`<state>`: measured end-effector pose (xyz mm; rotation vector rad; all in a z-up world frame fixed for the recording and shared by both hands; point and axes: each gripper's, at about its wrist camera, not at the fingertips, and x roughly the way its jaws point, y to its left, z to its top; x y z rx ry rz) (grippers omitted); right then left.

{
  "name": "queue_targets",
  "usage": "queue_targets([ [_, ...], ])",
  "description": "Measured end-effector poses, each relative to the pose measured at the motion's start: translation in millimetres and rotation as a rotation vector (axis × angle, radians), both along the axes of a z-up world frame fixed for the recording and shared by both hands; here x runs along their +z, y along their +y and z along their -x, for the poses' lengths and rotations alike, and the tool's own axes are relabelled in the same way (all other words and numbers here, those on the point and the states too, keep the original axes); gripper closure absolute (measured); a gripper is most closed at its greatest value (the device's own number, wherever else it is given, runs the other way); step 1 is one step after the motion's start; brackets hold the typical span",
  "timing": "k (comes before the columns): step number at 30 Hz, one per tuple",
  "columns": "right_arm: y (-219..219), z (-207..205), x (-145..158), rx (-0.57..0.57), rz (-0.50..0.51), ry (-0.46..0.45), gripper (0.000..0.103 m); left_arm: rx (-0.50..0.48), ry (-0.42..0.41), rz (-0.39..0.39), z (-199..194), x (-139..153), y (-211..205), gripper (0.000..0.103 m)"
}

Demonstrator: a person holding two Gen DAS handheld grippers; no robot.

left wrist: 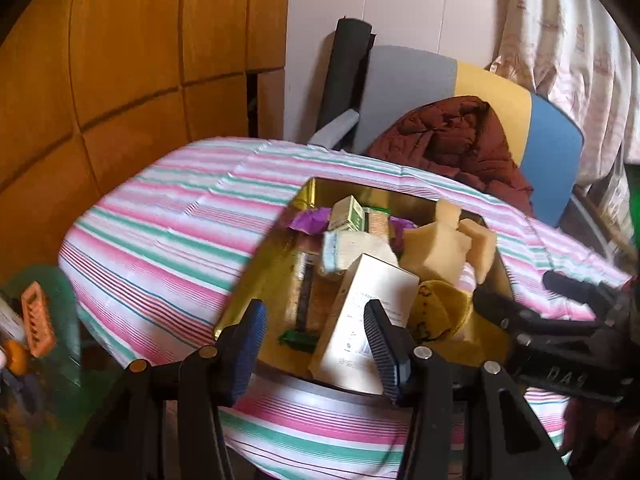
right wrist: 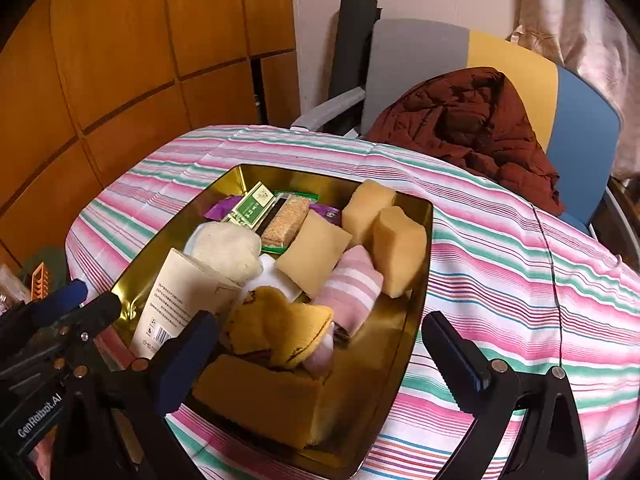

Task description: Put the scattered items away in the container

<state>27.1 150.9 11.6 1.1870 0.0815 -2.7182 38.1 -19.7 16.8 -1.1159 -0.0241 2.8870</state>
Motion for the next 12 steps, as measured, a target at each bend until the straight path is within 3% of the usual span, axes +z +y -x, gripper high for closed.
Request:
queue_targets([
  [2,1,-1,1,-0.009,0.007,0.008,0.0,0.006,0.027,0.044,-4,2,6,0.052],
  [12,7,2,0,-0.036,0.047,0.006,0.0,0.087,0.047,0.074,-11,0,6,0.052],
])
